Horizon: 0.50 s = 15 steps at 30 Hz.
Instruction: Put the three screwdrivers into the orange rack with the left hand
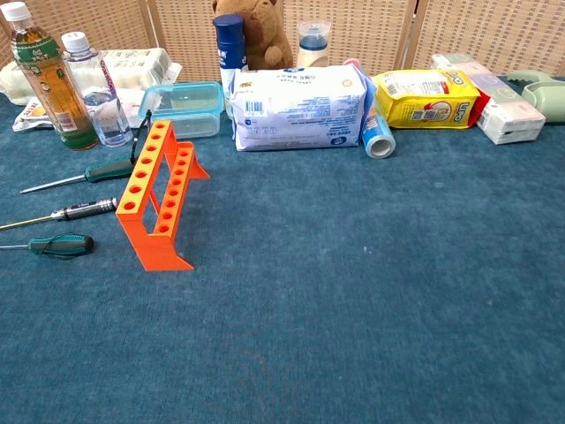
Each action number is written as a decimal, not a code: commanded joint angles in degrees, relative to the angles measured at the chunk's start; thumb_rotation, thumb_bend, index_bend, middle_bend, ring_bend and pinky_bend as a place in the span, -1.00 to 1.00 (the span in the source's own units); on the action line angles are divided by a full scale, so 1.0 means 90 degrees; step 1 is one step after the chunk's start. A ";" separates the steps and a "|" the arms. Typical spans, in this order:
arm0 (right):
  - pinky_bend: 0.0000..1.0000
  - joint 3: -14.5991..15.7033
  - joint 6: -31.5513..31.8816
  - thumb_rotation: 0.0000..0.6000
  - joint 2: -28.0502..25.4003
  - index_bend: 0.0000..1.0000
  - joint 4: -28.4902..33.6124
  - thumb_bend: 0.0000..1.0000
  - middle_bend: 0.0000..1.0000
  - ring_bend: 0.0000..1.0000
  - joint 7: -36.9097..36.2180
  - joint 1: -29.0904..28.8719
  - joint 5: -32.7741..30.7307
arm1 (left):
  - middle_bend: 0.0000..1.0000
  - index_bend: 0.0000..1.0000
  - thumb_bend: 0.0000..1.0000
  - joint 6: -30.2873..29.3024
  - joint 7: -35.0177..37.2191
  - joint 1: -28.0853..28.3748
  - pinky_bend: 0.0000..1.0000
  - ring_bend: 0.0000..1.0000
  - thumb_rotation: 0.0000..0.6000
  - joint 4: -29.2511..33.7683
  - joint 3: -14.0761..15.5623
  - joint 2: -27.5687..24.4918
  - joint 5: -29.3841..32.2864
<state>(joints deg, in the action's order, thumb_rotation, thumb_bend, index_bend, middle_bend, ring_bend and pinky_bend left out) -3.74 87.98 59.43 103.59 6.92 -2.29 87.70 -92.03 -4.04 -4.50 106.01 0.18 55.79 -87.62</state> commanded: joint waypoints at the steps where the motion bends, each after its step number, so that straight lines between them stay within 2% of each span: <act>1: -1.00 -0.0026 0.0031 1.00 0.0026 -1.00 0.0031 -1.00 -1.00 -1.00 0.0056 0.0014 -0.0050 | -1.00 -1.00 -0.76 0.0094 0.0039 0.0040 -0.95 -1.00 1.00 -0.0016 0.0019 -0.0037 0.0026; 6: -1.00 -0.0033 0.0057 1.00 -0.0001 -1.00 0.0071 -1.00 -1.00 -1.00 -0.0051 0.0030 -0.0047 | -0.98 -1.00 -0.76 0.0258 0.0077 0.0086 -0.93 -1.00 1.00 0.0051 0.0035 -0.0103 0.0139; 8: -1.00 -0.0050 0.0081 1.00 -0.0001 -1.00 0.0073 -1.00 -1.00 -1.00 -0.0130 0.0030 -0.0034 | -0.79 -1.00 -0.76 0.0342 0.0083 0.0119 -0.71 -0.88 1.00 0.0076 0.0035 -0.0135 0.0191; 13: -1.00 -0.0061 0.0068 1.00 0.0007 -1.00 0.0032 -1.00 -1.00 -1.00 -0.0197 0.0033 -0.0082 | 0.20 -1.00 -0.76 0.0472 0.0054 0.0245 0.36 0.06 1.00 0.0008 -0.0093 -0.0050 0.0371; 15: -1.00 -0.0041 0.0015 1.00 -0.0003 -1.00 0.0010 -1.00 -1.00 -1.00 -0.0197 0.0027 -0.0105 | 0.47 -1.00 -0.76 0.0538 0.0029 0.0307 0.59 0.32 1.00 -0.0053 -0.0138 0.0019 0.0423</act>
<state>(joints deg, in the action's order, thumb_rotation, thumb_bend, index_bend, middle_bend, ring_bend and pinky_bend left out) -4.19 88.28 59.44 103.75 5.17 -2.02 86.87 -87.40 -3.67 -1.93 105.74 -0.88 55.75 -84.01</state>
